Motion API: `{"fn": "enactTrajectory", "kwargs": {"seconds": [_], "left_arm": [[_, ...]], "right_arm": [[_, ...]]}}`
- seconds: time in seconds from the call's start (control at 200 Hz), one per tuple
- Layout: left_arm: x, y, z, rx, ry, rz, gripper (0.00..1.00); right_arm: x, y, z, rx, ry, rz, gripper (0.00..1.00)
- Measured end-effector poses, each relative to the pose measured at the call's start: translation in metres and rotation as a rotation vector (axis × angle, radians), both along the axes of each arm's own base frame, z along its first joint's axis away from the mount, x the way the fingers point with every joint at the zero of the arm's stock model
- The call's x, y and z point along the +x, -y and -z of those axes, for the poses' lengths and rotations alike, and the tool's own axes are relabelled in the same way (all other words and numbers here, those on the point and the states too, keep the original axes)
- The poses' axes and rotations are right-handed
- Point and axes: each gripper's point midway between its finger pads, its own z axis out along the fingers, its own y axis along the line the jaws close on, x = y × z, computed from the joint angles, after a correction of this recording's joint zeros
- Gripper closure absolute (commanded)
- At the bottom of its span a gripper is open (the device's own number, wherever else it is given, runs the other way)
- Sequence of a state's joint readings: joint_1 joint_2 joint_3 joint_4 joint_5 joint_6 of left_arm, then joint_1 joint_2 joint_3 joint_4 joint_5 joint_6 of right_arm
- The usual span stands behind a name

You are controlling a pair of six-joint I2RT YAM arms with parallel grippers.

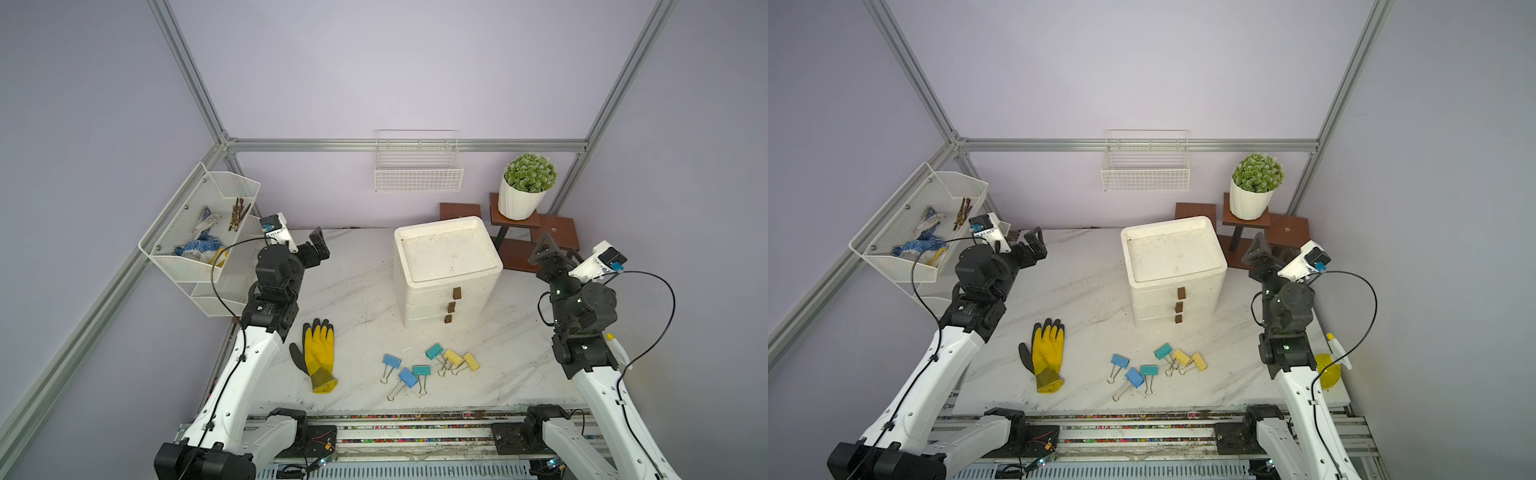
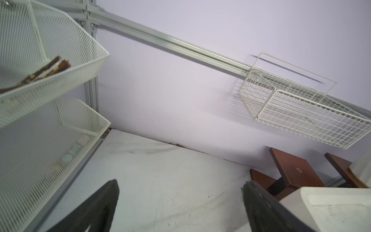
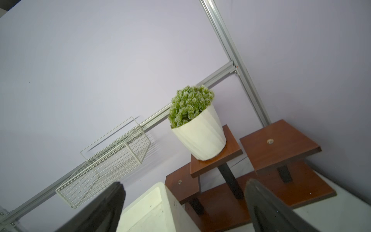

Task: Put the binder clips in the drawer according to color
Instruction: Move the storage box to the center of the board.

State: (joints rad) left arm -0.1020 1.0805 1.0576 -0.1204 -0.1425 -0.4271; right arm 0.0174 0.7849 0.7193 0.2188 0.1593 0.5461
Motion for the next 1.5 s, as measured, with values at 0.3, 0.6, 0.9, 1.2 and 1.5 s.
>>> {"fn": "enactTrajectory", "kwargs": {"seconds": [0.3,0.6,0.9,1.2,1.5], "left_arm": [[-0.01,0.025,0.077,-0.238,-0.285,0.109,0.0],[-0.036,0.015,0.086,-0.448,-0.302,0.133,0.01],[-0.072,0.098,0.131,-0.382,-0.54,0.306,0.05],[-0.102,0.15,0.155,-0.304,-0.641,0.384,0.07],[-0.121,0.206,0.181,-0.29,-0.697,0.467,0.12]], "right_arm": [[0.005,-0.026,0.061,0.175,-0.231,-0.156,0.0],[0.001,-0.032,0.085,0.272,-0.351,-0.178,0.02],[-0.019,-0.075,0.123,0.286,-0.571,-0.362,0.33],[-0.076,-0.177,0.174,0.343,-0.729,-0.723,0.38],[-0.06,-0.201,0.171,0.392,-0.698,-0.723,0.46]]}}
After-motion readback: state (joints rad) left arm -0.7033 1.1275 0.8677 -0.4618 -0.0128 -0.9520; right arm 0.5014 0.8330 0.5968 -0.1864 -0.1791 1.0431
